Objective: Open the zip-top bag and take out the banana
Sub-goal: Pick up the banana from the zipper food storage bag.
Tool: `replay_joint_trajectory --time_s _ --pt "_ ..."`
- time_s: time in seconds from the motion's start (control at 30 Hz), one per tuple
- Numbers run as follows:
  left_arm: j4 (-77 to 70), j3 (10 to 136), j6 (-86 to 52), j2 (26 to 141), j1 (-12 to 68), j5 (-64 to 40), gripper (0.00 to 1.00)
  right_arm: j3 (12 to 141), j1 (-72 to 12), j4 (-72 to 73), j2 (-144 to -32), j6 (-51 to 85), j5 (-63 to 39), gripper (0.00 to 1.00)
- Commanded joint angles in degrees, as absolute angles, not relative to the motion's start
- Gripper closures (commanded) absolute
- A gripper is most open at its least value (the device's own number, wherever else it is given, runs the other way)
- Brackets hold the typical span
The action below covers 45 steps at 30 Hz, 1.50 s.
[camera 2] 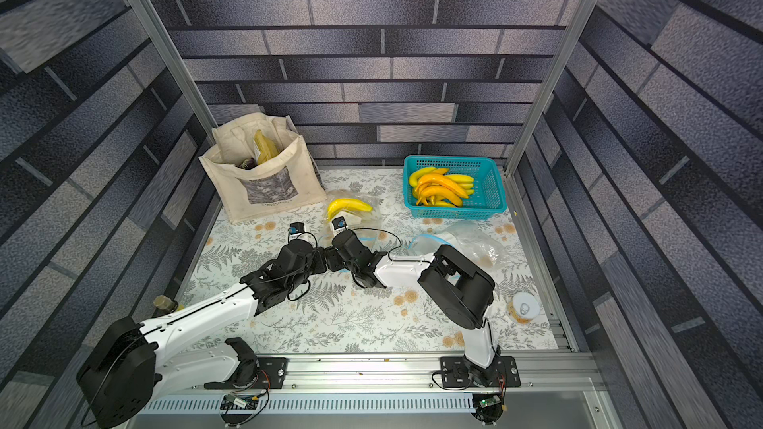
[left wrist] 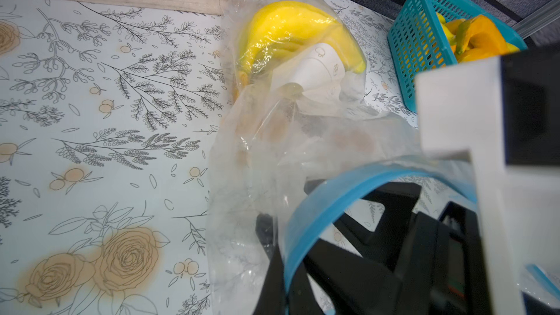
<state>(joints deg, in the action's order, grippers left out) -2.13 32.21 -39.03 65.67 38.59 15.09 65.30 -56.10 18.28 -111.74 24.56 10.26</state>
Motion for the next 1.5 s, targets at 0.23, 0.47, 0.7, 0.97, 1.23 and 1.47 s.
replay_joint_trajectory --time_s 0.23,0.47,0.7,0.97,1.23,1.47 --pt "-4.2 32.4 -41.6 64.8 39.8 15.7 0.99 78.9 -54.0 16.7 -123.1 25.9 6.8 0.34" --pt "-6.6 31.0 -43.8 65.1 40.4 15.2 0.99 83.3 -53.3 15.8 -127.8 28.4 7.9 0.28" --pt "-8.8 30.3 -45.6 66.3 40.8 14.1 0.99 92.0 -53.4 9.9 -133.1 29.8 10.9 0.25" --pt "-12.4 28.5 -48.2 66.5 41.6 12.8 0.99 104.5 -53.0 3.3 -141.3 31.3 14.6 0.24" --pt "-14.5 26.0 -49.3 65.1 40.8 12.4 0.98 104.3 -52.2 8.6 -142.0 27.0 0.4 0.3" --pt "-17.0 25.6 -50.1 65.3 40.1 10.9 0.98 104.4 -52.1 5.6 -142.6 24.8 -3.9 0.29"
